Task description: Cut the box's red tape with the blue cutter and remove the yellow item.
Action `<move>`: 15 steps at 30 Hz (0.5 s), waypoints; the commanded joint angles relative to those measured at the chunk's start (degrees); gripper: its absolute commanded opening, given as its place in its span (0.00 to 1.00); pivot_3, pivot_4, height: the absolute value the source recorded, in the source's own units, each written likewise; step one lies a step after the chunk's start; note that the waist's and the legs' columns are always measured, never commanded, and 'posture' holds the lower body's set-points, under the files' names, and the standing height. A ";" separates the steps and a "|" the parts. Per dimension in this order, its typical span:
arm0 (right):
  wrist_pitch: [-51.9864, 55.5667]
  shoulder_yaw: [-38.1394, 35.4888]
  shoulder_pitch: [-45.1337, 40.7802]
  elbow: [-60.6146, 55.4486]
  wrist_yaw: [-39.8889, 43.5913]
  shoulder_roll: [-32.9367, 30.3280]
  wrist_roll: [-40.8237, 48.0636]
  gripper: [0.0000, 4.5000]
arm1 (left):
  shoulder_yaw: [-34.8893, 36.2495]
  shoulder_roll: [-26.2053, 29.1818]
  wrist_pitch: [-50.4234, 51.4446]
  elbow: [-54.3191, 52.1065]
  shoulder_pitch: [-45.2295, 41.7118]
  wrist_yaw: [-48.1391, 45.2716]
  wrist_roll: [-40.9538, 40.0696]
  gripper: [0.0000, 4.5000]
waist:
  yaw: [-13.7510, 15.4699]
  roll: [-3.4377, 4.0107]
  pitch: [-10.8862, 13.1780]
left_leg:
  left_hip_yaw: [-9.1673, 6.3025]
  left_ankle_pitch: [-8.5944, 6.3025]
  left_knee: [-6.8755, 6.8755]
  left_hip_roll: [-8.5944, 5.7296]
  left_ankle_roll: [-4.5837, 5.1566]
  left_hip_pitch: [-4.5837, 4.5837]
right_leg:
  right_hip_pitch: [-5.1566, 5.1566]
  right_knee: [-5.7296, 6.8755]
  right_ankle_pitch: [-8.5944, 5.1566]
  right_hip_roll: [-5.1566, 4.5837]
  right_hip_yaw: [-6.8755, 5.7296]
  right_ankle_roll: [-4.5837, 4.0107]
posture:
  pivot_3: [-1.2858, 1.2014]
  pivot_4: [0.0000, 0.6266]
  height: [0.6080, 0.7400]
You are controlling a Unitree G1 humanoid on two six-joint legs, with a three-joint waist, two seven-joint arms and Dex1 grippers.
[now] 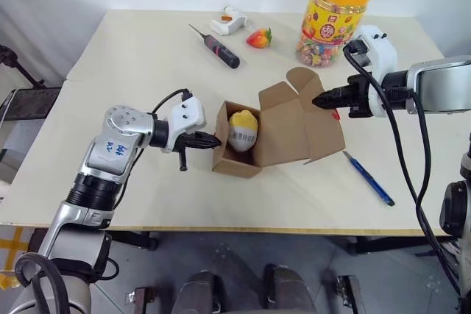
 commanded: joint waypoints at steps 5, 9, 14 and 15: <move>0.30 -0.62 5.22 1.94 -3.99 4.81 1.29 0.01 | -0.81 -2.63 -5.70 4.45 0.77 2.25 1.01 0.00 | 0.02 -0.02 -0.01 | -0.07 0.00 0.08 -0.01 0.02 -0.13 | -0.01 -0.04 0.00 -0.01 -0.09 0.01 | 0.52 0.24 1.00; 0.30 -0.73 7.65 2.03 -4.39 5.20 -0.29 0.01 | -1.11 -3.61 -6.48 5.35 1.41 2.80 1.26 0.00 | -0.03 -0.02 -0.01 | -0.14 0.00 0.08 -0.01 0.02 -0.20 | -0.05 -0.03 0.01 -0.01 -0.19 0.01 | 0.52 0.24 1.00; 0.19 -0.73 10.72 -1.18 -2.01 5.37 -5.82 0.01 | -2.42 -5.15 -8.33 7.14 2.11 2.80 2.19 0.00 | 0.02 -0.02 -0.01 | -0.20 0.00 0.13 -0.03 0.03 -0.26 | -0.03 -0.06 0.01 -0.02 -0.24 0.01 | 0.52 0.24 1.00; -0.25 -0.83 11.03 -1.80 -1.37 5.69 -7.03 0.01 | -2.62 -5.45 -8.77 7.64 2.16 2.93 2.41 0.00 | 0.02 -0.02 -0.01 | -0.20 0.00 0.14 -0.03 0.03 -0.29 | -0.05 -0.08 0.01 -0.02 -0.25 0.01 | 0.52 0.24 1.00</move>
